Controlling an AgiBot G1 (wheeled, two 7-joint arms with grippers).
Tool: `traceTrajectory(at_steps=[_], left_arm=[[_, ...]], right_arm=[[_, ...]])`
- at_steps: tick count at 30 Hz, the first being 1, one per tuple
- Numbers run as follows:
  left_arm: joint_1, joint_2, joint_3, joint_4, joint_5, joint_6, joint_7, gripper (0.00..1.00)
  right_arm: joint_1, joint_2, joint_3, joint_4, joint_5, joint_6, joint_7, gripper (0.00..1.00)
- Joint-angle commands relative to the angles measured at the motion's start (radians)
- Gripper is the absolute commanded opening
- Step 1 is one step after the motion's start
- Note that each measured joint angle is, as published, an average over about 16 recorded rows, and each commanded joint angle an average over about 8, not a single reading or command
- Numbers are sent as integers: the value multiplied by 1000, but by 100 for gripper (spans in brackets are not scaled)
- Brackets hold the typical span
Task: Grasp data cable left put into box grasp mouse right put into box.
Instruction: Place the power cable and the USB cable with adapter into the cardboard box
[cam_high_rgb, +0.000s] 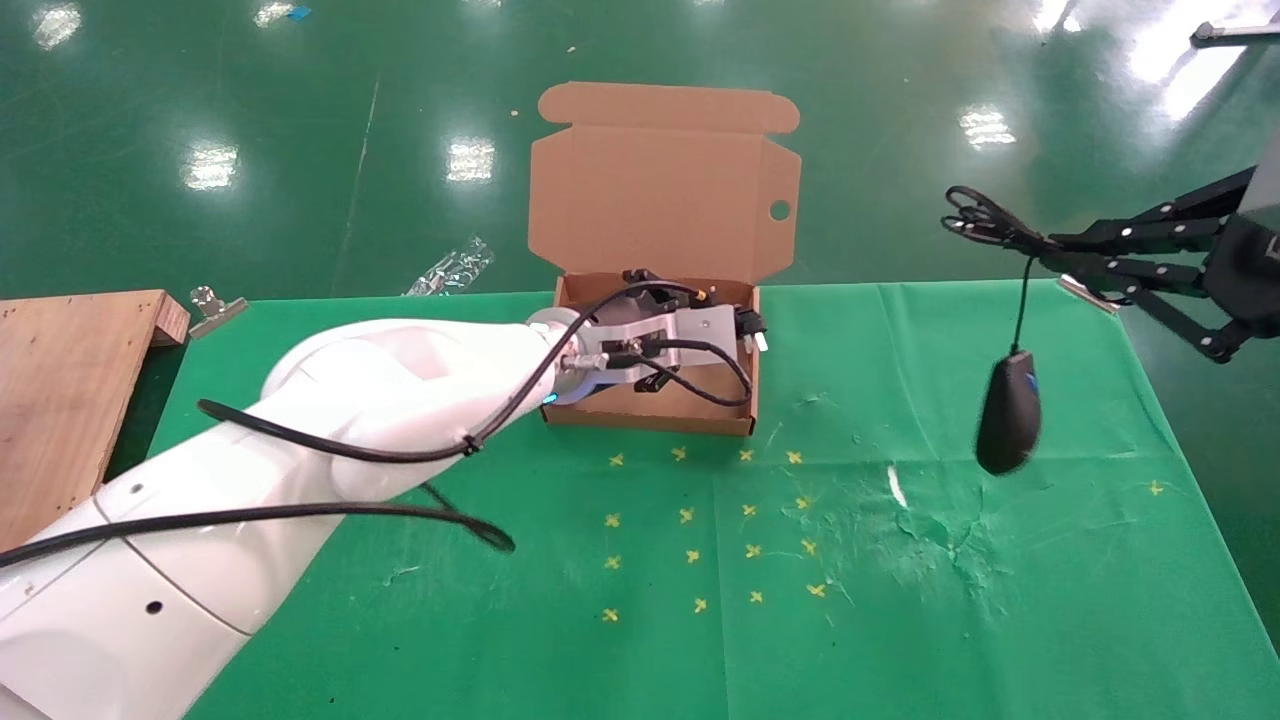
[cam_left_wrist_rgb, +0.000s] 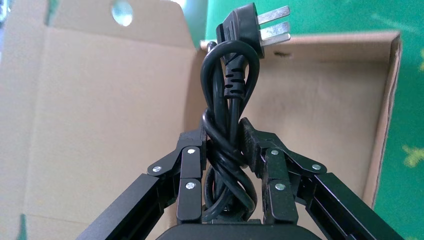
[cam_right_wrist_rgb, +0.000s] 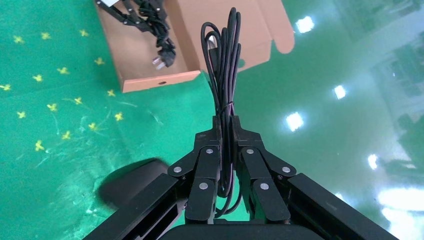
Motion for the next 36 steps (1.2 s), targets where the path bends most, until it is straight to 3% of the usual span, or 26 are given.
traceTrajectory(at_steps=[1, 4, 15, 21, 30, 36], left_arm=[[-4, 1, 50, 5, 37, -22, -59, 63], [-18, -1, 104, -3, 57, -22, -120, 100], [-62, -4, 233, -9, 84, -50, -268, 100], [-99, -50, 230, 7, 32, -62, -344, 100], [-221, -279, 107, 95, -39, -79, -439, 100], [-243, -344, 87, 122, -50, -98, -430, 100]], right_arm=[[0, 8, 5, 2, 4, 2, -1, 0], [0, 6, 8, 2, 6, 8, -4, 0], [20, -26, -2, 2, 0, 1, -10, 0], [51, -91, -37, -1, -16, -34, -11, 0], [90, -268, -108, -25, -53, -41, -24, 0], [133, -453, -177, -158, -127, -2, -95, 0]])
